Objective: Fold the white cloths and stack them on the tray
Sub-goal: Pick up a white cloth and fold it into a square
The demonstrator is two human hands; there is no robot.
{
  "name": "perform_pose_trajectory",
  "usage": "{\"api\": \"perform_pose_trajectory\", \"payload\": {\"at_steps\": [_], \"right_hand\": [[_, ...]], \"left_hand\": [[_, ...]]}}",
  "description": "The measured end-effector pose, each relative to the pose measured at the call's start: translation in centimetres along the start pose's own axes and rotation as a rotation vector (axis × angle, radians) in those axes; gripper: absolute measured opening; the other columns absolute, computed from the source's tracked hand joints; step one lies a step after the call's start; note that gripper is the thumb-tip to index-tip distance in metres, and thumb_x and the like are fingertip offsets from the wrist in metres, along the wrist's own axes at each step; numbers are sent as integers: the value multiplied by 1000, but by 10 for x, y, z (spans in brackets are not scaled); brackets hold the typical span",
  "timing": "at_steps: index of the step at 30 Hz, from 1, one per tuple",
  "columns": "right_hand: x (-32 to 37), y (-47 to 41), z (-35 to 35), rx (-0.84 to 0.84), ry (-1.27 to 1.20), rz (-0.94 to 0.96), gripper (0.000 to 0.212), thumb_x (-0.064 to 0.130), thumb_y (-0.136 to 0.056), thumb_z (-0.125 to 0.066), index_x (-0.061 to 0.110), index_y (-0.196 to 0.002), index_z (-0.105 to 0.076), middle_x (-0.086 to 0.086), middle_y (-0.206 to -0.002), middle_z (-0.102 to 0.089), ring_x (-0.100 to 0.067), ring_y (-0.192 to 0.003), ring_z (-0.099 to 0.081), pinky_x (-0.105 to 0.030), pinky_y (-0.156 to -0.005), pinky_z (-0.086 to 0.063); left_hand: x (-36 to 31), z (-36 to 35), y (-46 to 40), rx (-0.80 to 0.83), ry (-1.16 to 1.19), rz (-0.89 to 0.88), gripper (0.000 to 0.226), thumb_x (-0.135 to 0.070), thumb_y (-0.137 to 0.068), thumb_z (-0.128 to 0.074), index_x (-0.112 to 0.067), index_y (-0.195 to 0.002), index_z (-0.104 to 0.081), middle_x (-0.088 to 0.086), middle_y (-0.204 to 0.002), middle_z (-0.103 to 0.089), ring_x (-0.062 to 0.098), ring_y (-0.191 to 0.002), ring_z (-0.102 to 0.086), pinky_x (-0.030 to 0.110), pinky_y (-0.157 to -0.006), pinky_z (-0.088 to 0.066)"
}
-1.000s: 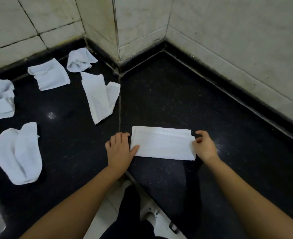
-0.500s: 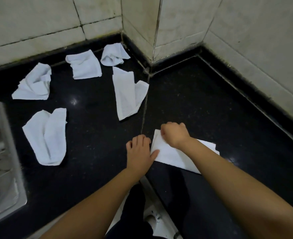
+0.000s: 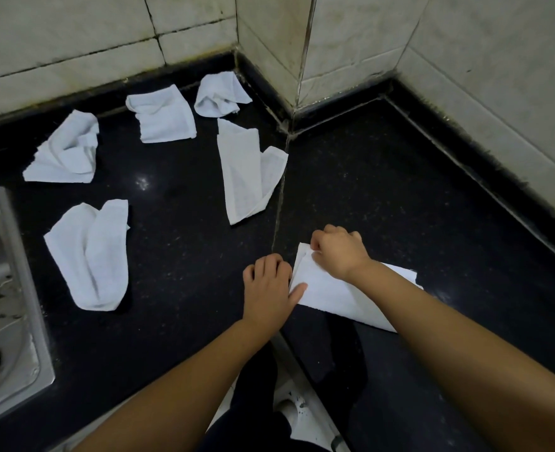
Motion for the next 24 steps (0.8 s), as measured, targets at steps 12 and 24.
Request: {"api": "perform_pose_trajectory", "payload": {"at_steps": [12,24], "right_hand": [[12,-8,-8,80,-29,7,33,23,-95,-48,17,-127,-49,-6,-126,-54,-23,-117,-49,-38,-99,-36],[-93,78,149,-492,-750,-151,6,17,-91,-56,20,-88,-60,-1,-94,-64,-14,-87,-58,-23,-72,-44]], "left_hand": [[0,-6,1,93,83,101,41,-53,-78,-53,-16,-95,-63,3,-104,-61,23,-95,-60,39,-80,-48],[-63,120,-103,129,649,-50,16,-24,-91,-56,-15,-78,-59,-3,-69,-55,16,-69,-52,31,-67,-42]]}}
Point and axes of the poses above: each hand's wrist, its own y-axis away from the middle knuckle, its own z-axis out of the back of the hand, x = y × z, the point moved 10 cm from there along -y, towards the middle knuckle
